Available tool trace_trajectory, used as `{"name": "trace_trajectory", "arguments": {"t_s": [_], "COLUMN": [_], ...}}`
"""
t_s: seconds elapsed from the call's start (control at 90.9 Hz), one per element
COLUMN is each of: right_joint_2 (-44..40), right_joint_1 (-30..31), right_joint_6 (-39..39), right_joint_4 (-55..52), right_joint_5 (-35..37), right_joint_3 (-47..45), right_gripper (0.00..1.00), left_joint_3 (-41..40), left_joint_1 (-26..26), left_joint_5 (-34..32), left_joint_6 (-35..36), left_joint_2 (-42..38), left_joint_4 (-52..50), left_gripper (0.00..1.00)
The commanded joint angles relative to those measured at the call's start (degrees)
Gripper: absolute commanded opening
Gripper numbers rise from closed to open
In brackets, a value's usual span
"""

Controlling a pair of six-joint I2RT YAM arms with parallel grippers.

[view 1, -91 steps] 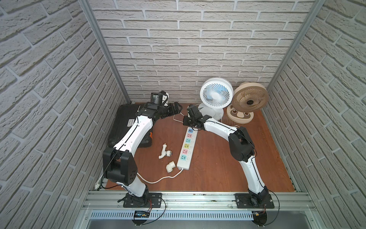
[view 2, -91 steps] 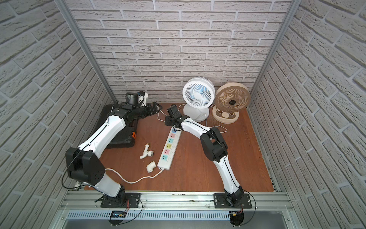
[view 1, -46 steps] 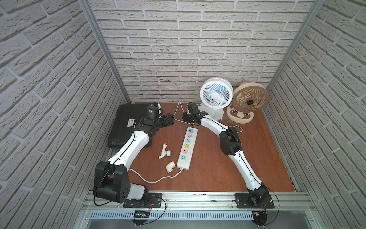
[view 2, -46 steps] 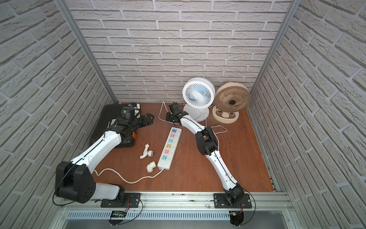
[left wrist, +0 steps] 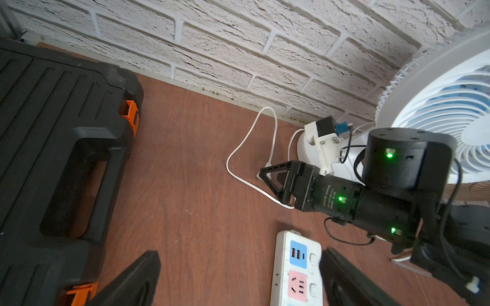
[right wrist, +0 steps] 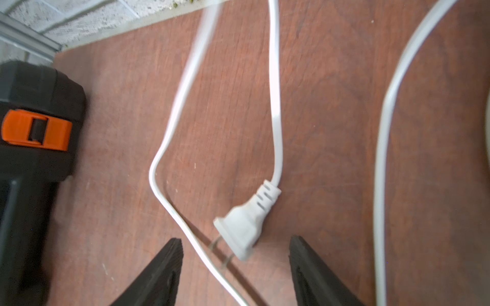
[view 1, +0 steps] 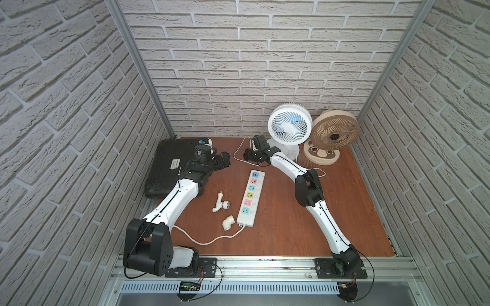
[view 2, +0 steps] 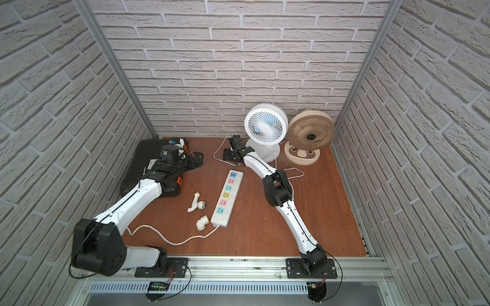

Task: Unplug the desk fan from the power strip
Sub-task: Place the plug at the center of the board, then reset both arms

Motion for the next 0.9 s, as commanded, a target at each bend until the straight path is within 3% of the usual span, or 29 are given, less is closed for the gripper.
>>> {"name": "trace_trajectory", "arguments": {"t_s": [0.0,0.099,0.132,0.528,0.891], "right_joint_2": [-6.55,-10.15,-11.33,-29.05,-51.72], "right_joint_1": [0.06,0.05,0.09,0.15,0.5], "right_joint_6": [-3.01,-4.92,-5.44,-8.92,-10.01], "right_joint_4": [0.54,1.41,1.55,10.34,19.1], "right_joint_5": [1.52,2.52,2.87,2.0,6.13], "right_joint_3": [-4.4,-8.68,-10.23,-34.32,-61.21], "right_gripper": [0.76,0.97,1.0,1.0,1.0], "left_joint_3": [-0.92,-1.36,-1.79,-6.96,-15.11], "left_joint_1": [0.49,0.43,0.37,-0.18,-0.37], "left_joint_5": [-0.79,-1.04,-1.18,-4.97,-9.26], "left_joint_6": [0.34,0.18,0.17,0.2,0.44], "left_joint_2": [-1.16,-2.12,-2.59,-9.65,-20.44], "left_joint_4": [2.89,2.42,2.56,2.66,1.02], "left_gripper": [0.98,0.98,0.98,0.98,0.98]}}
